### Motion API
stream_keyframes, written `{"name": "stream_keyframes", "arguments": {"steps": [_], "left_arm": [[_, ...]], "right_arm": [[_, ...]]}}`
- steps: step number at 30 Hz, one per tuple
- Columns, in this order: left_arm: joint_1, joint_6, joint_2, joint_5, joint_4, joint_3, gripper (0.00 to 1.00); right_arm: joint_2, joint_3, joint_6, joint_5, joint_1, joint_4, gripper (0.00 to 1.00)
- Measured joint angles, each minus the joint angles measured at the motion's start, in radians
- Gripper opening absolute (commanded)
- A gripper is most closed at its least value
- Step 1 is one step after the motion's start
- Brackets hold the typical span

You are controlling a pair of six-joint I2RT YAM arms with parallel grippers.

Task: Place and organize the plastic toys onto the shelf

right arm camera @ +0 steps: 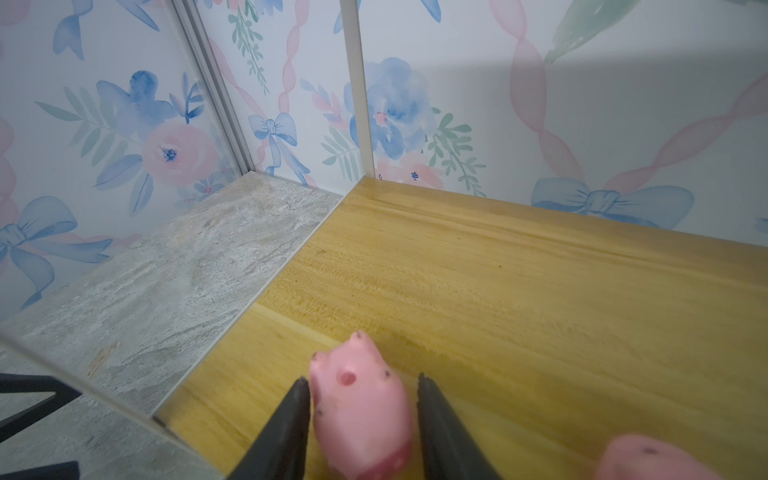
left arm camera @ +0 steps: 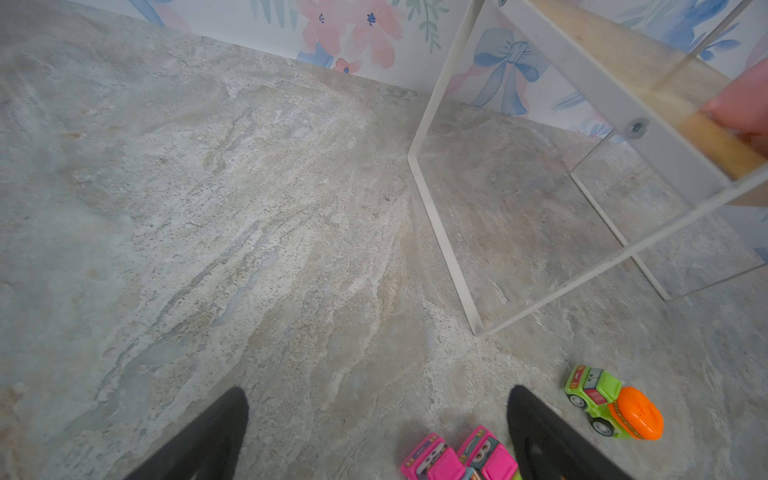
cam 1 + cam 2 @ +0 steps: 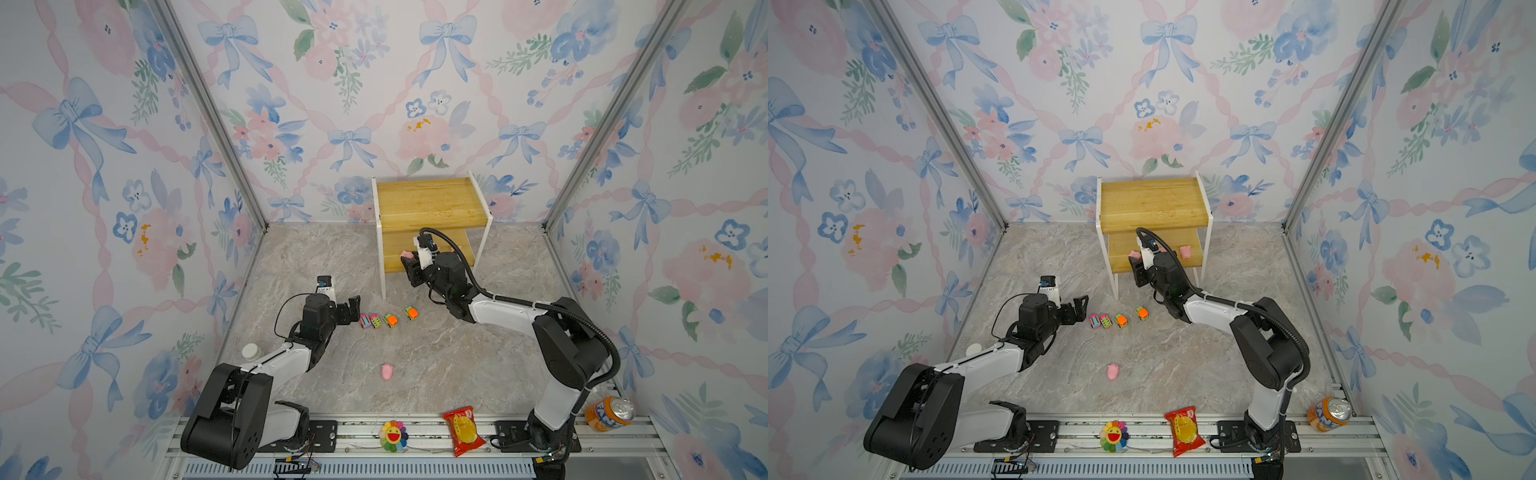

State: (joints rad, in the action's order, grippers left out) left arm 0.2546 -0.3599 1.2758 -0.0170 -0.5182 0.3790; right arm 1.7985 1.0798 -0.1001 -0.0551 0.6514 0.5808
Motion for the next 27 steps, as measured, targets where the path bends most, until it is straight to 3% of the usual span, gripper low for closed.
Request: {"name": "stream_keyframes", "arguments": {"steps": [7,18,27], "left_arm": [[0.000,0.000,-0.004,0.005,0.000,0.000,0.98],[0.000,0.000,-0.016,0.012,0.001,0.000,0.98],[0.000,0.000,-0.016,0.013,0.001,0.000,0.98]], "right_arm": [[0.000,0.000,0.005,0.011,-0.002,0.000,0.29],[-0.021,-0.021,0.004,0.030,-0.002,0.000,0.23],[-0.257,-0.184,-0.003,0.048,0.034,-0.063,0.24]]}}
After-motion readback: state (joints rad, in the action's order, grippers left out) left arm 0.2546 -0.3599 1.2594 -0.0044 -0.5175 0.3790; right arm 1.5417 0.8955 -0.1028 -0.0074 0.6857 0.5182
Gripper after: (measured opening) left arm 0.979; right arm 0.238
